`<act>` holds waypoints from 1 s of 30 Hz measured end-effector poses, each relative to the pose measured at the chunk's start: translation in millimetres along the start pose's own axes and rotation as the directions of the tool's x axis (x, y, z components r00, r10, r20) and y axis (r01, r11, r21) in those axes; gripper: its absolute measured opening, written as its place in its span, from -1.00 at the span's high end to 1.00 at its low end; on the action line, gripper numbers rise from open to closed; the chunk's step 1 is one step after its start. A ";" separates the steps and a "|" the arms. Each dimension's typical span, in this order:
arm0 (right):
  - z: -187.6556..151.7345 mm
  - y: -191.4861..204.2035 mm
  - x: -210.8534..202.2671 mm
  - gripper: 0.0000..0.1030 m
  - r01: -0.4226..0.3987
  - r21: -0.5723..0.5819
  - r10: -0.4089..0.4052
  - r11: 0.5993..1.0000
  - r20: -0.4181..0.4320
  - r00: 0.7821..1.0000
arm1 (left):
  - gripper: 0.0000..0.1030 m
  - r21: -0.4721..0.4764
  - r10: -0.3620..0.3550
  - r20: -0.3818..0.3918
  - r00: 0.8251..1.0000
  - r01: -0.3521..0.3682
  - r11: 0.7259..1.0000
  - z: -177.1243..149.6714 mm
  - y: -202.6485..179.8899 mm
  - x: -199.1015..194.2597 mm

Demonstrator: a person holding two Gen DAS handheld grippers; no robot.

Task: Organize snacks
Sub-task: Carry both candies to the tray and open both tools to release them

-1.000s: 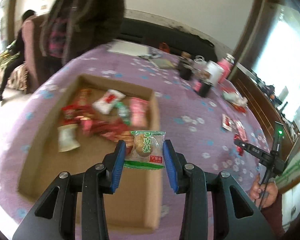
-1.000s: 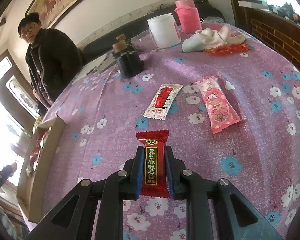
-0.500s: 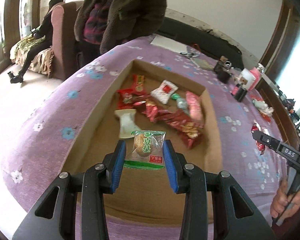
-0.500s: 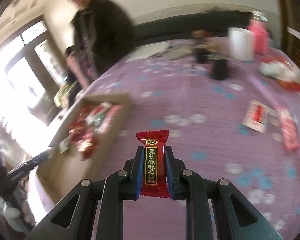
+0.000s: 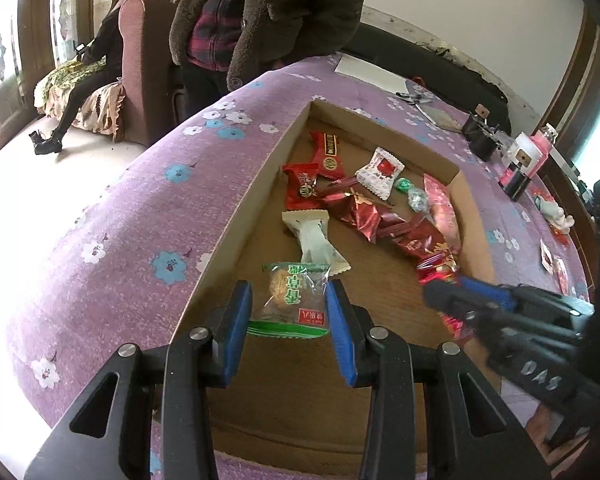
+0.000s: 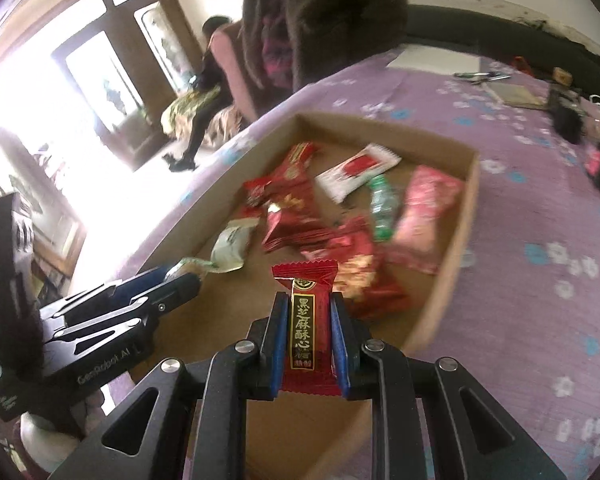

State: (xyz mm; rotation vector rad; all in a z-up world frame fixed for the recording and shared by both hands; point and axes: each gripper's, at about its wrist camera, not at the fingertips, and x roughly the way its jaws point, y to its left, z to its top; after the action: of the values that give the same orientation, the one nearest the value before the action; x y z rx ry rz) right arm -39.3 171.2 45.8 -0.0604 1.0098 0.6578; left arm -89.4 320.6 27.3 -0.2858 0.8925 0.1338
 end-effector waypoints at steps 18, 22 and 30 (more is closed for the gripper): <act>0.1 20.5 17.7 0.53 -0.004 -0.035 0.003 0.999 -0.024 1.000 | -0.01 -0.020 0.006 0.039 0.999 -0.005 1.000 0.7 -1.5 -23.7; -2.9 17.0 -5.1 0.39 0.013 -0.040 -0.011 0.999 0.036 0.999 | -0.15 0.011 0.096 0.104 0.990 -0.098 0.995 -1.1 -11.8 -38.1; -15.6 -13.2 -41.3 0.29 0.049 0.006 -0.050 0.999 0.102 0.994 | -0.15 0.119 0.165 0.180 0.970 -0.188 0.975 -7.6 -45.9 -57.7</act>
State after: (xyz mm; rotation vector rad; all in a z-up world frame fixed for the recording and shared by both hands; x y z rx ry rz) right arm -58.9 135.2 67.0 -0.0481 0.9087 0.6080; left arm -120.3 274.8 76.7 -0.0665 0.7528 0.2584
